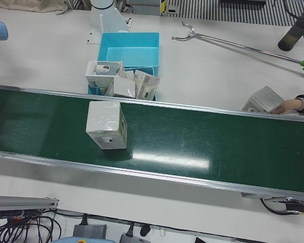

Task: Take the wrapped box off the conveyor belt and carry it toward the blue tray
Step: 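Lower the open right hand toward the belt as the box approaches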

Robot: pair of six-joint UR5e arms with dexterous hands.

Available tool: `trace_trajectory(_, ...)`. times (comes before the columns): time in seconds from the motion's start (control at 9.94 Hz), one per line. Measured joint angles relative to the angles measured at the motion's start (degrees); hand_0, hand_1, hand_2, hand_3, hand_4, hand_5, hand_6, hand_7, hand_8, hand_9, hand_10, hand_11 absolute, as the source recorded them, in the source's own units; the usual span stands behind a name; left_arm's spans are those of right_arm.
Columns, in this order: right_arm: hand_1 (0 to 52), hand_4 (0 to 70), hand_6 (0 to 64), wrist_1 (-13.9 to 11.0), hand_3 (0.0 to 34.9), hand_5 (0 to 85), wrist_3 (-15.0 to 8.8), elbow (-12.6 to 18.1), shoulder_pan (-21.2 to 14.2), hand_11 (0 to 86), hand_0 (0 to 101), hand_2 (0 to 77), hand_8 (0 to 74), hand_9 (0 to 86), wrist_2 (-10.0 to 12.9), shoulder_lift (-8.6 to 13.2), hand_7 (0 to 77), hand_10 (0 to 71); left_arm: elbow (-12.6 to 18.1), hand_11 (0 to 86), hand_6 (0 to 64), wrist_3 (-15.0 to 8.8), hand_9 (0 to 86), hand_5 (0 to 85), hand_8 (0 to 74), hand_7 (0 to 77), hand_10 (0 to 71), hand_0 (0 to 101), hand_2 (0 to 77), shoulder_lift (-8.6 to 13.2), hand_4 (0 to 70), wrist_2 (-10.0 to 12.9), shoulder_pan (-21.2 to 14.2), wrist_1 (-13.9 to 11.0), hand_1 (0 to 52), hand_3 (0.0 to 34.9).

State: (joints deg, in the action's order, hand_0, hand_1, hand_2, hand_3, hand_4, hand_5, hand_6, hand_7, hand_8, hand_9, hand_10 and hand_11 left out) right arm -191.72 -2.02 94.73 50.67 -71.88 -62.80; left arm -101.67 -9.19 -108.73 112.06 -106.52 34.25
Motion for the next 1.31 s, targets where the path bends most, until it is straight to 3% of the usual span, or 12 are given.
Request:
trace_trajectory(1.01, 16.9, 10.9, 4.9, -0.06, 0.0, 22.4, 0.09, 0.13, 0.40, 0.5, 48, 13.1, 1.1, 3.3, -0.02, -0.04, 4.9, 0.0, 0.00, 0.5, 0.5, 0.00, 0.0, 1.1, 0.5, 0.5, 0.5, 0, 0.5, 0.00, 0.0, 0.00, 0.00, 0.00, 0.0, 0.0)
trace_trajectory(1.11, 14.7, 10.9, 4.9, -0.06, 0.0, 22.4, 0.09, 0.11, 0.40, 0.5, 48, 14.2, 0.5, 3.3, -0.02, -0.04, 4.9, 0.0, 0.00, 0.5, 0.5, 0.00, 0.0, 1.1, 0.5, 0.5, 0.5, 0, 1.1, 0.00, 0.0, 0.00, 0.00, 0.00, 0.0, 0.0)
trace_trajectory(1.31, 16.4, 10.9, 4.9, 0.00, 0.0, 22.4, 0.09, 0.15, 0.39, 0.5, 48, 13.6, 0.5, 3.3, -0.02, -0.04, 4.9, 0.0, 0.00, 0.5, 0.5, 0.00, 0.0, 1.1, 0.5, 0.5, 0.5, 0, 1.1, 0.00, 0.0, 0.00, 0.00, 0.00, 0.0, 0.0)
